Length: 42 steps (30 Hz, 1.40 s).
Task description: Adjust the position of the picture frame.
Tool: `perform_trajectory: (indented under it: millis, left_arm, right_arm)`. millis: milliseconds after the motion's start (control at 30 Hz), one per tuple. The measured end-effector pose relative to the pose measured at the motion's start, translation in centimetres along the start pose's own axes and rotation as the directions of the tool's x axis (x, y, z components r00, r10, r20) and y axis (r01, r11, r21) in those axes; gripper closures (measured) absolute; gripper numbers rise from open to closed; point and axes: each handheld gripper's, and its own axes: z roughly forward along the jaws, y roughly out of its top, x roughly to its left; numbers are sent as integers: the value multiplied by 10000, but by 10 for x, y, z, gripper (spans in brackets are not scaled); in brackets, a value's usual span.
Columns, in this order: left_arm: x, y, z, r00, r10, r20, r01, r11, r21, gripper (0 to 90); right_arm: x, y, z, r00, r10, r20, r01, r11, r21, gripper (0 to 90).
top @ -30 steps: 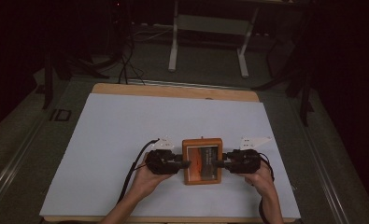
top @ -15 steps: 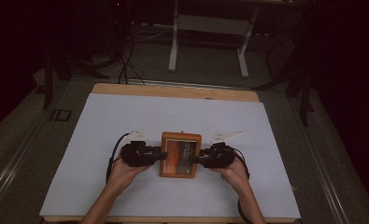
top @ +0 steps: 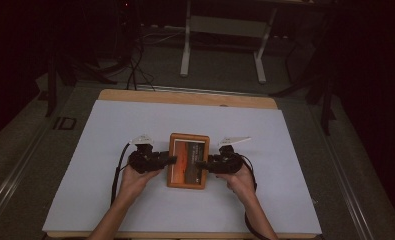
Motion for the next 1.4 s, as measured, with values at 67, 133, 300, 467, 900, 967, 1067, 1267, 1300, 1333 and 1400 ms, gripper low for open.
perform_trajectory:
  millis: [67, 133, 300, 467, 900, 967, 1067, 1267, 1300, 1333, 1400]
  left_arm:
    - [0, 1, 4, 9993, -224, -289, 225, 9997, 49, 604]
    - [0, 1, 7, 9980, -426, -475, 430, 9990, 73, 598]
    - [3, -2, 9, 9908, -1213, -605, 1220, 9925, 76, 595]
    - [8, -4, 13, 9856, -1586, -580, 1598, 9870, 163, 583]
    - [25, -13, 24, 9676, -2491, -421, 2512, 9664, 551, 535]
    - [28, -14, 25, 9684, -2482, -256, 2493, 9666, 602, 533]
    - [29, -12, 27, 9704, -2411, -143, 2416, 9680, 675, 532]
    - [31, -11, 28, 9724, -2335, -35, 2330, 9694, 775, 531]
    - [30, -10, 28, 9733, -2292, -101, 2293, 9703, 772, 528]
    - [28, -10, 28, 9759, -2171, -208, 2180, 9731, 748, 520]
    - [26, -10, 27, 9795, -1956, -473, 1986, 9776, 700, 498]
  right_arm:
    - [-2, 0, 3, 9992, 359, 146, -361, 9993, 132, 517]
    - [-5, 0, 5, 9974, 674, 237, -679, 9974, 242, 504]
    - [-11, -1, 12, 9936, 1127, 77, -1128, 9935, 164, 479]
    - [-16, -3, 20, 9869, 1613, -13, -1613, 9868, 137, 457]
    - [-20, -13, 28, 9811, 1914, 294, -1929, 9793, 616, 421]
    - [-20, -14, 27, 9807, 1911, 405, -1935, 9790, 642, 422]
    - [-20, -14, 26, 9807, 1900, 468, -1929, 9788, 687, 420]
    - [-19, -15, 24, 9812, 1858, 520, -1892, 9794, 704, 431]
    - [-19, -15, 23, 9822, 1801, 536, -1837, 9804, 712, 439]
    - [-19, -15, 21, 9839, 1679, 614, -1722, 9824, 728, 445]
    - [-17, -14, 18, 9869, 1388, 824, -1450, 9867, 738, 455]
